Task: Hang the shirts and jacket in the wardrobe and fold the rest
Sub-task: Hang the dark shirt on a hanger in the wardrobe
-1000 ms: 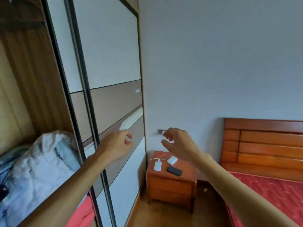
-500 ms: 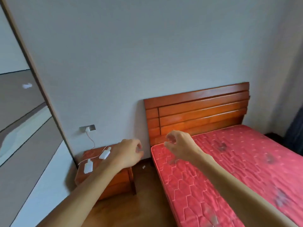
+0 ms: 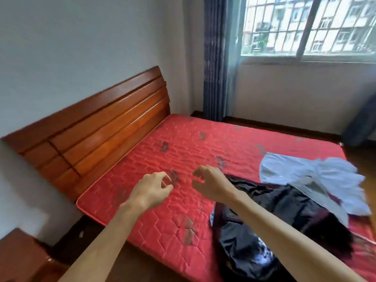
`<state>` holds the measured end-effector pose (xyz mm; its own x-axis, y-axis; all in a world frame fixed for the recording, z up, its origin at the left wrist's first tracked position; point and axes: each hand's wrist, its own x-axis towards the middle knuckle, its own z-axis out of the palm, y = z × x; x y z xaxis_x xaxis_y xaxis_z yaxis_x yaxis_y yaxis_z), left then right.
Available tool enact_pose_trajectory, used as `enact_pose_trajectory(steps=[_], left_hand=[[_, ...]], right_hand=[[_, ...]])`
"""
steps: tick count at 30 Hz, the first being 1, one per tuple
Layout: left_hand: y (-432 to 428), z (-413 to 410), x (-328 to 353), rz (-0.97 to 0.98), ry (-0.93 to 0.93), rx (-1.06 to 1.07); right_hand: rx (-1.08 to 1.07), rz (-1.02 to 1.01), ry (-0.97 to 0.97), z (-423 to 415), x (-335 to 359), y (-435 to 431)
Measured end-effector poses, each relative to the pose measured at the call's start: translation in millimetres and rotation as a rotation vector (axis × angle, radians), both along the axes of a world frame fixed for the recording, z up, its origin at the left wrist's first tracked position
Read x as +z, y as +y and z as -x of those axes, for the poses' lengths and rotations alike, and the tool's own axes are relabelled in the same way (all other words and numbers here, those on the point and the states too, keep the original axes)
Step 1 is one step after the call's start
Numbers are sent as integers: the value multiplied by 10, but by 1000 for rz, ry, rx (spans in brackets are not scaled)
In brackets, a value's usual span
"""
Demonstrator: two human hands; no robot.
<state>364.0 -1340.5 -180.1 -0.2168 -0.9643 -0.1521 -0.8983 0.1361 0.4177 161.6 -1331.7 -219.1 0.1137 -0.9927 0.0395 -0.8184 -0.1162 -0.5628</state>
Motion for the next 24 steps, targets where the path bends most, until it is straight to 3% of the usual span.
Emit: enact_pose_trajectory(steps=[13,19,24], left_hand=[[-289,1623,-943,-229,71,-423],[-331,2316,-1481,-349,6,-496],[-442,2714,-1981,-463,-19,-422]], right_hand=[[-500,-218,-79,1444,-884,862],[-629,-338,-160,2087,-1387,1079],[-689,-485,-249,2563,-1896,1120]])
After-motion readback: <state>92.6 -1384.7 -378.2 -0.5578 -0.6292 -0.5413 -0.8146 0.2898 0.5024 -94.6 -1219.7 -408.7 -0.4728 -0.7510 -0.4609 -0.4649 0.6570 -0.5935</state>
